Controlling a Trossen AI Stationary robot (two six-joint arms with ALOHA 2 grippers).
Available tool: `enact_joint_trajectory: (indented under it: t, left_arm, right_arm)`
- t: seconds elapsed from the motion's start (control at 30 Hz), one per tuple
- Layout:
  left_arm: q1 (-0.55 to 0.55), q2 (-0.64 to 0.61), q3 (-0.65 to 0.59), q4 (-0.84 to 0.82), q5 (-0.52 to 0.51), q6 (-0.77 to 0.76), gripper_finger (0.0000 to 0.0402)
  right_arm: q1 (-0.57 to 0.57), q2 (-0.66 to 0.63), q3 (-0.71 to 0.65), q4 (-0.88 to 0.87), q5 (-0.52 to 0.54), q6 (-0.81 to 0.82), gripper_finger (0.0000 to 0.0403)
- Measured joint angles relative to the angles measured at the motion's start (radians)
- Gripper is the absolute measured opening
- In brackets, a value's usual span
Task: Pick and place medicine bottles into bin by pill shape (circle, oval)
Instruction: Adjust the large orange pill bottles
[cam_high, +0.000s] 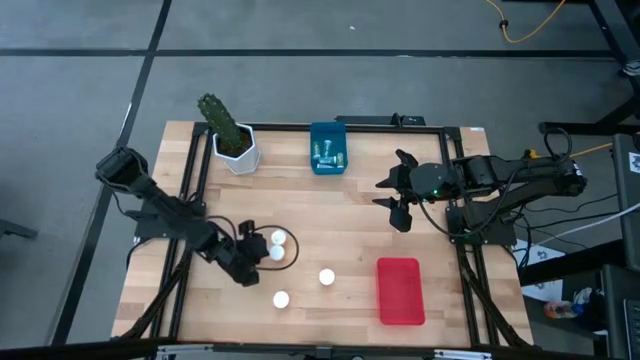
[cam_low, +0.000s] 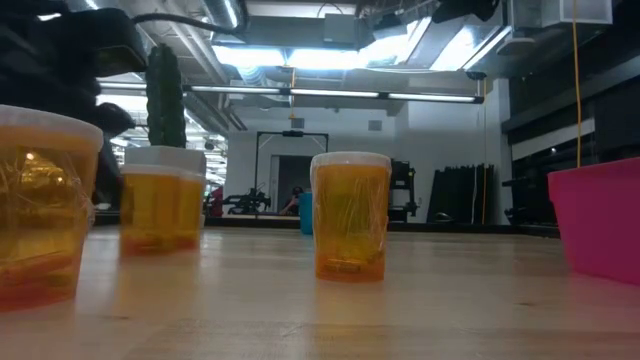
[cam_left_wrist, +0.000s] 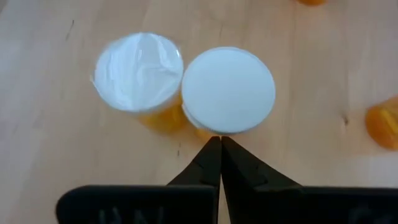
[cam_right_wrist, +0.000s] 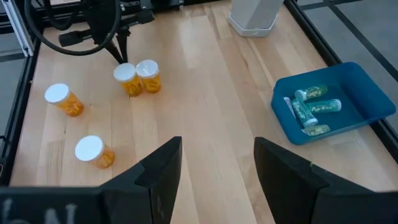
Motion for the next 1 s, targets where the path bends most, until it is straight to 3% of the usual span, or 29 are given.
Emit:
enact_joint_trajectory:
  t: [0.43,1.0]
  left_arm:
    - [0.107,0.114,0.000,0.200,0.093,0.188,0.0001]
    - [0.180,0.264,0.000,0.558,0.133,0.369,0.0001]
  right_arm:
    - [0.000,0.000,0.000,0.000,-0.001,0.000,0.0201]
    - [0.000,0.000,0.000,0.000,-0.001,0.000,0.0201]
